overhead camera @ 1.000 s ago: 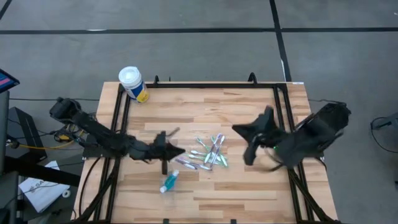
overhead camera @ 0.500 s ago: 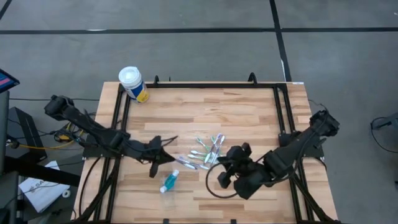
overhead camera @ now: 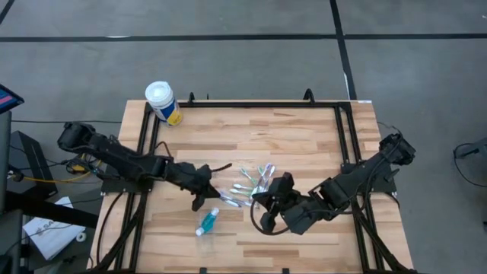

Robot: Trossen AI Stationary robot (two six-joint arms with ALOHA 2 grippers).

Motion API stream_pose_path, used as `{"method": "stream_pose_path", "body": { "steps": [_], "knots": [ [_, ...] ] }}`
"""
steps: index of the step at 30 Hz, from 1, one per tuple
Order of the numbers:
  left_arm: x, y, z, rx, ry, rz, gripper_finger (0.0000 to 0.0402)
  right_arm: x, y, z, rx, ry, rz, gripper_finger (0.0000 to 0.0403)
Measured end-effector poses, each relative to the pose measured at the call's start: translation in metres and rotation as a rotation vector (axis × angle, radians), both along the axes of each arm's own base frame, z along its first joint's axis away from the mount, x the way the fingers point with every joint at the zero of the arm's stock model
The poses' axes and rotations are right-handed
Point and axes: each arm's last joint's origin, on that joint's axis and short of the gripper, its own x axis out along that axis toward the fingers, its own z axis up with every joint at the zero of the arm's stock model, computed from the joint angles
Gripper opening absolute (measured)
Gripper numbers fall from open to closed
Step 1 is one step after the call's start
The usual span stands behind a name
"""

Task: Pick & Place toothbrushing station
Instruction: Put the blue mouthwash into the transparent organizer

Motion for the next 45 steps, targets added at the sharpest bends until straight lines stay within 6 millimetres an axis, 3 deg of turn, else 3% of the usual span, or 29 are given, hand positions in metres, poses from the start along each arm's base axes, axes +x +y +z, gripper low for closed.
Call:
{"method": "stream_pose_path", "body": {
  "steps": [7, 19, 27, 45],
  "knots": [
    [0.001, 0.002, -0.003, -0.035, 0.025, -0.083, 0.0000, 0.001, -0.001, 0.000, -0.002, 0.005, 0.007, 0.0000],
    [0.019, -0.002, -0.034, -0.047, 0.084, -0.127, 0.0000, 0.005, 0.000, 0.005, 0.004, -0.026, 0.069, 0.0000],
    [0.025, -0.007, -0.029, -0.108, -0.014, -0.245, 0.0000, 0.006, 0.000, 0.005, 0.002, -0.024, 0.078, 0.0000],
    [0.014, -0.037, -0.028, -0.213, 0.048, -0.395, 0.0000, 0.007, 0.003, 0.007, 0.015, -0.038, 0.111, 0.0000]
  ]
}}
